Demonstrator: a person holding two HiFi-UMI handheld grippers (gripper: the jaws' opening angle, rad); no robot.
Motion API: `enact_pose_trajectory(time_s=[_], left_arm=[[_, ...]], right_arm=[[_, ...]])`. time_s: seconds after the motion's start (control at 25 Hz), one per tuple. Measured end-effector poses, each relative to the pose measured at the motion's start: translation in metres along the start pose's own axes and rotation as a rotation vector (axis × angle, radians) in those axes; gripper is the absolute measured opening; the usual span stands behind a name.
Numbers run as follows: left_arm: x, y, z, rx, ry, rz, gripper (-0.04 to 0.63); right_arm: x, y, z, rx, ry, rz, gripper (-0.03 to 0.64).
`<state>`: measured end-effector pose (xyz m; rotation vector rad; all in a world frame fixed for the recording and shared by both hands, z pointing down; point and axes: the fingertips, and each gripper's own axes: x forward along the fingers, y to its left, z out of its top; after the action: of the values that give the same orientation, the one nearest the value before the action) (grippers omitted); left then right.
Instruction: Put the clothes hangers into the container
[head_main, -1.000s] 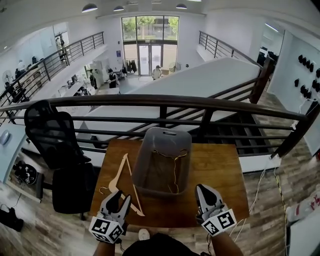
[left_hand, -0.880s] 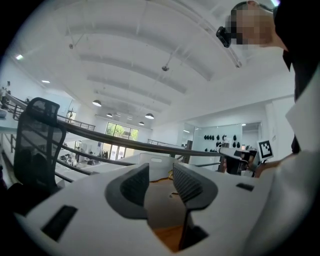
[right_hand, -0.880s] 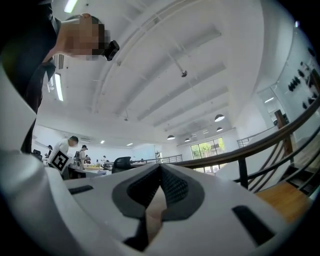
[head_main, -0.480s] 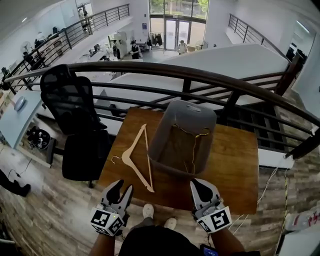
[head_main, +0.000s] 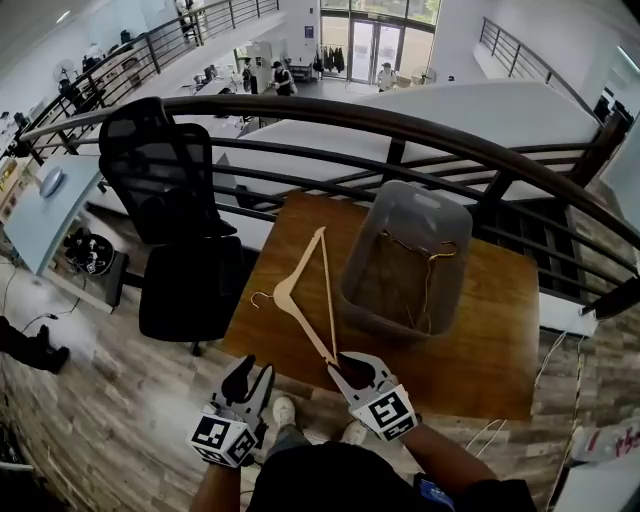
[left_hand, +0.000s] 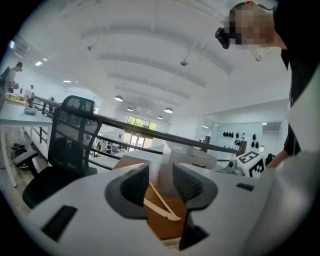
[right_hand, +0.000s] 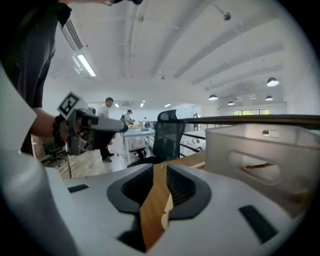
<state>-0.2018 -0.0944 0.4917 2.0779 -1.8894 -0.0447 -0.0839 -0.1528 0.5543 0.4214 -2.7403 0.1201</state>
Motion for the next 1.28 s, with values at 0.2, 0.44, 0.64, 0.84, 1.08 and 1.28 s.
enact_pose_trajectory(time_s=[0.2,0.44,0.64,0.84,1.08,1.28], left_arm=[[-0.010,0.047,-0.001,0.014,0.029,-0.014,0.153],[-0.027,0.112,0.000,-0.013,0.055,0.024,0.153],[-0.032,0.147,-0.007,-0.035,0.094,0.033,0.153],[-0.025,0.157,-0.013,-0.057,0.110,0.009,0.153],[-0.026,0.161,-0.033,-0.102,0.149,0.006,0.153],[-0.025,0.165,-0.050,-0.142,0.170,0.002,0.153]], right_arm=[[0.079,-0.014,-0.042,-0.020,0.180,-0.079,0.118],[0.136,-0.039,-0.084,0.048,0.358,-0.166,0.154],[0.159,-0.048,-0.107,0.086,0.461,-0.197,0.169],[0.166,-0.048,-0.122,0.158,0.531,-0.201,0.169],[0.164,-0.040,-0.132,0.171,0.605,-0.199,0.093],[0.164,-0.026,-0.131,0.213,0.617,-0.172,0.086]])
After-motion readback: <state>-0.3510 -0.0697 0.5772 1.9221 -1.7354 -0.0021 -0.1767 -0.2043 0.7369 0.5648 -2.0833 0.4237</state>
